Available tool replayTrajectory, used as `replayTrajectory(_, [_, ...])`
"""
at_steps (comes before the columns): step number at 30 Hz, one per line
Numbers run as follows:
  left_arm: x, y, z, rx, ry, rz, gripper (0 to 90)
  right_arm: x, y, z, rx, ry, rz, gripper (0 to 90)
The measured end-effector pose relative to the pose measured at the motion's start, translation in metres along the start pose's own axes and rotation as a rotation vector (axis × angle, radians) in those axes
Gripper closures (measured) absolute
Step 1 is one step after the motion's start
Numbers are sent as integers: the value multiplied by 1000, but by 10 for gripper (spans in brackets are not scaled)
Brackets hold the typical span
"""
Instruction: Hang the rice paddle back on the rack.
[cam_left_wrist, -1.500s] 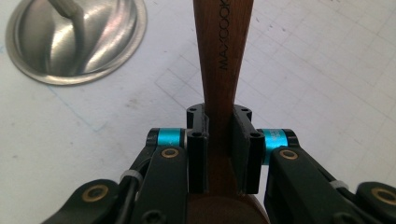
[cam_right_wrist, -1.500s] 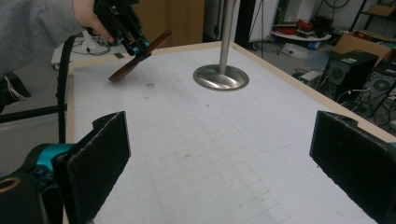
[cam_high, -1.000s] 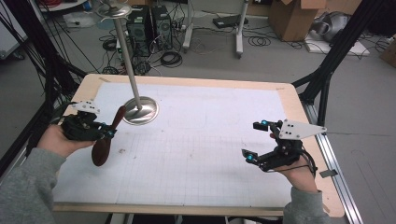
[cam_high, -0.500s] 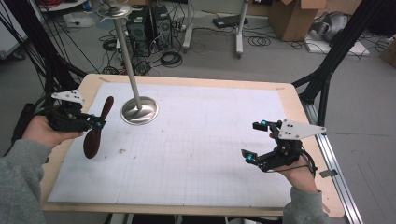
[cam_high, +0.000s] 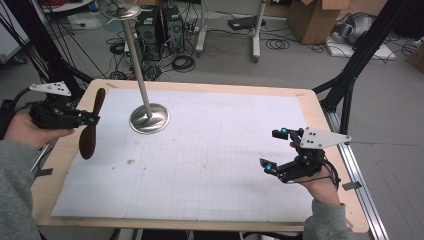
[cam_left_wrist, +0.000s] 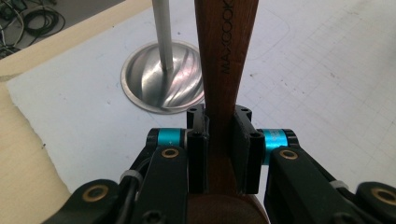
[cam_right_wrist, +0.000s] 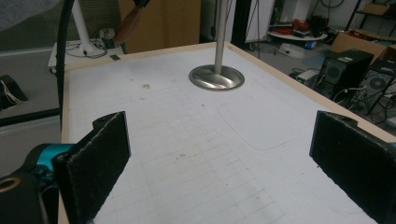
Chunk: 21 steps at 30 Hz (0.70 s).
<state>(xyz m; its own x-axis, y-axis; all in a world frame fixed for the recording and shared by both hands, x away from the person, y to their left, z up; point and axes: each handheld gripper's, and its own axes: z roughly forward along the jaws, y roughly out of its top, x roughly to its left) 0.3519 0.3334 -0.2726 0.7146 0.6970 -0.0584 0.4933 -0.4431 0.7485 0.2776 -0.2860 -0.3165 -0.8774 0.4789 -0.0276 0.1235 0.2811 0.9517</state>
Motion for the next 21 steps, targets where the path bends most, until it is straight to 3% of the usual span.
replayTrajectory(13, [18,22,-21,-48,-10,-9,776,-2,-1,-2,-3,-15,2,38])
replayTrajectory(21, [28,36,-26,-66,-35,22,776,-2,-2,0,8,-25,3,39])
